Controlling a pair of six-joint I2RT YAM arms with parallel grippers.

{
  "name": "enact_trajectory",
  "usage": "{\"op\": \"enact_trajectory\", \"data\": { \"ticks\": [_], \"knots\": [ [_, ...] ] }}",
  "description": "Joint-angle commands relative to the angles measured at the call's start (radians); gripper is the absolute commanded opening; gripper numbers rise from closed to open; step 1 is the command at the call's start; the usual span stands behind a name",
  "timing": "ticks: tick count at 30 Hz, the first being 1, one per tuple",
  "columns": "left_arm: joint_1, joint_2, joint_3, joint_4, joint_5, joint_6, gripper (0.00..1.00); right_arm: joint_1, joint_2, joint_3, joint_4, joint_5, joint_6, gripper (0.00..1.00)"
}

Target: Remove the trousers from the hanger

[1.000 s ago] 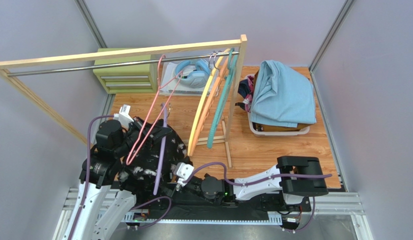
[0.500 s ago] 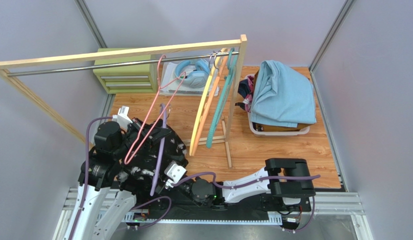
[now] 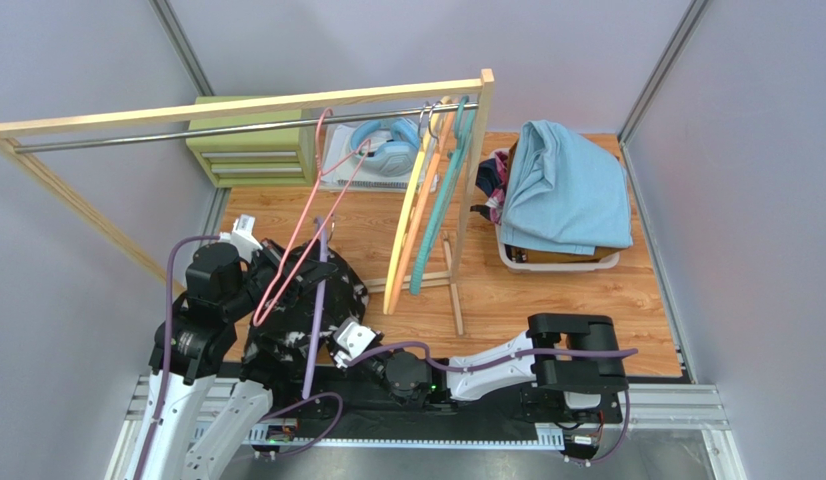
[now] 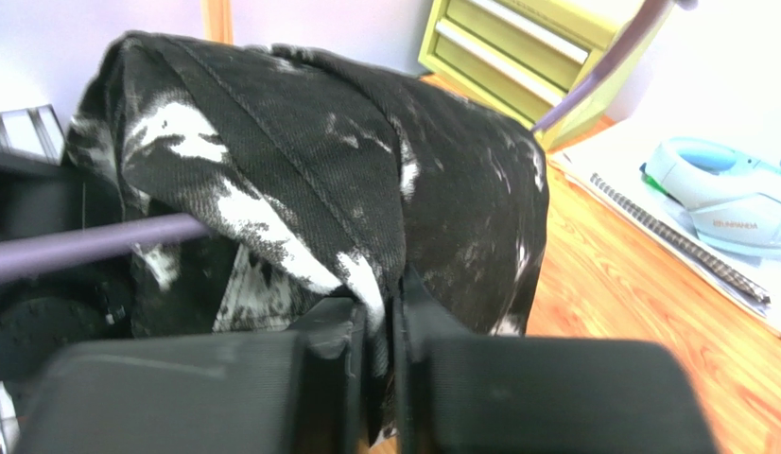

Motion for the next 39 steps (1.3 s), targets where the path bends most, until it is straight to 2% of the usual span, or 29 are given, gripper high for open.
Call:
{"op": "enact_trajectory", "data": {
  "ticks": [1, 5, 6, 11, 17, 24, 27, 28, 31, 34, 39],
  "knots": [
    [0.001, 0.034, 0.143, -0.056, -0.063, 0.152, 0.00, -0.007, -0.095, -0.044, -0.002, 0.015, 0.017, 0.00],
    [0.002, 0.056, 0.211, -0.127, -0.168, 0.285, 0.00, -0.007, -0.190, -0.074, -0.118, 0.091, 0.122, 0.00],
    [0.001, 0.048, 0.209, -0.129, -0.195, 0.308, 0.00, -0.007, -0.218, -0.089, -0.178, 0.110, 0.200, 0.00],
    [0.002, -0.029, 0.090, -0.064, -0.244, 0.275, 0.00, -0.003, -0.382, -0.145, -0.315, 0.235, 0.431, 0.00],
    [0.002, -0.134, -0.012, -0.032, -0.319, 0.220, 0.00, 0.022, -0.508, -0.226, -0.336, 0.400, 0.472, 0.00],
    [0.002, -0.161, -0.068, -0.021, -0.300, 0.200, 0.00, 0.024, -0.562, -0.278, -0.249, 0.309, 0.370, 0.00],
    [0.002, -0.170, -0.085, -0.026, -0.304, 0.197, 0.00, 0.017, -0.597, -0.263, -0.256, 0.158, 0.301, 0.00],
    [0.002, -0.168, -0.087, -0.026, -0.301, 0.198, 0.00, 0.013, -0.600, -0.242, -0.290, 0.016, 0.290, 0.00],
    [0.001, -0.161, -0.098, -0.027, -0.284, 0.197, 0.00, 0.020, -0.583, -0.148, -0.404, -0.074, 0.201, 0.00],
    [0.001, -0.165, -0.108, -0.037, -0.287, 0.197, 0.00, 0.020, -0.585, -0.099, -0.414, -0.074, 0.160, 0.00],
    [0.002, -0.179, -0.115, -0.063, -0.313, 0.192, 0.00, 0.016, -0.559, 0.044, -0.523, -0.024, 0.090, 0.00]
  ]
}}
